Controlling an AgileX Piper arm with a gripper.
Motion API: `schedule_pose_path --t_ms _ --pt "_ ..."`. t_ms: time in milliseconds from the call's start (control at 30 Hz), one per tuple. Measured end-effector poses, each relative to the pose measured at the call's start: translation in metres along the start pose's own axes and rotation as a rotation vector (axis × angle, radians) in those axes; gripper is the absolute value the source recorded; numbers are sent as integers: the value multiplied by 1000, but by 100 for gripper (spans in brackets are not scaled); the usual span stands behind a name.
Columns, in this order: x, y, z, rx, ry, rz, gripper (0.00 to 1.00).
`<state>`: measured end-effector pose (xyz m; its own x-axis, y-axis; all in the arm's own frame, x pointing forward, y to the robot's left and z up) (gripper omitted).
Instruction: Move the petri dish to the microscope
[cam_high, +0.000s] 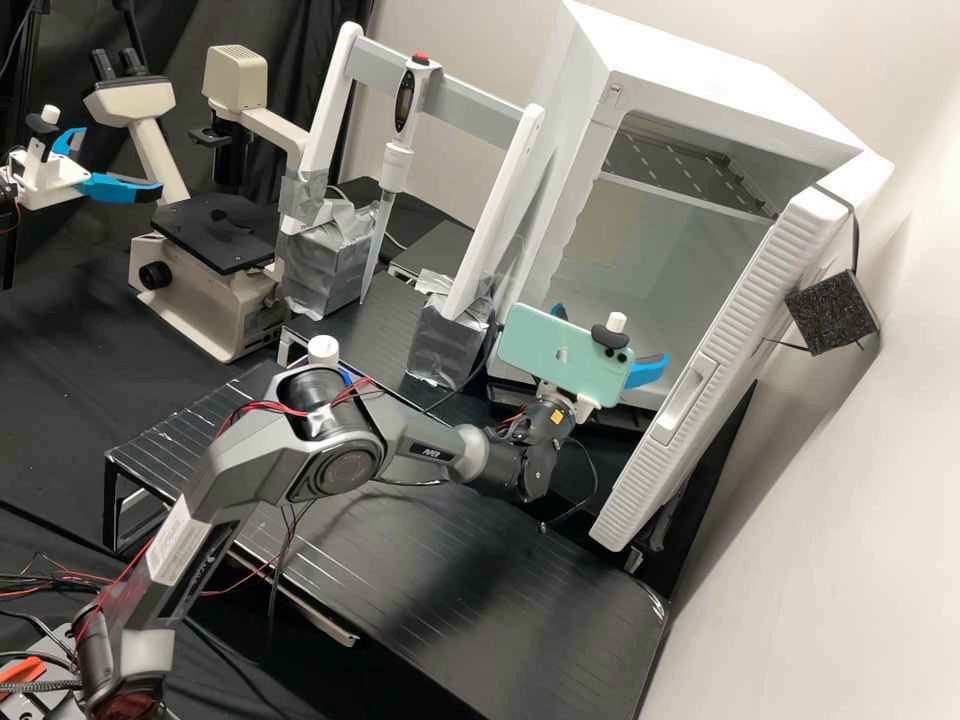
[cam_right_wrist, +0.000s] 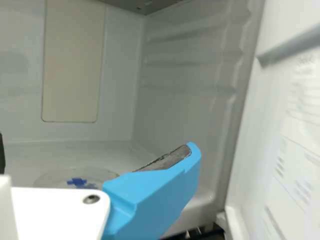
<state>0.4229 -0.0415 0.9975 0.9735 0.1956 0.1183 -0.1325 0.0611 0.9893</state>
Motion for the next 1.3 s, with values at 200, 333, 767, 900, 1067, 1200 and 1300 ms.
schedule_pose_path --t_ms 200,333,767,900,1067,1200,1300 --pt "8 -8 -9 2 5 -22 100" --pt "17 -17 -10 4 1 -42 100" --pt "33 -44 18 -16 -94 -134 100" --pt "36 -41 18 -24 -87 -128 100" --pt "39 -41 20 -32 -86 -127 100" --pt "40 -41 21 -33 -88 -126 100" --pt "40 -41 21 -33 -88 -126 100"
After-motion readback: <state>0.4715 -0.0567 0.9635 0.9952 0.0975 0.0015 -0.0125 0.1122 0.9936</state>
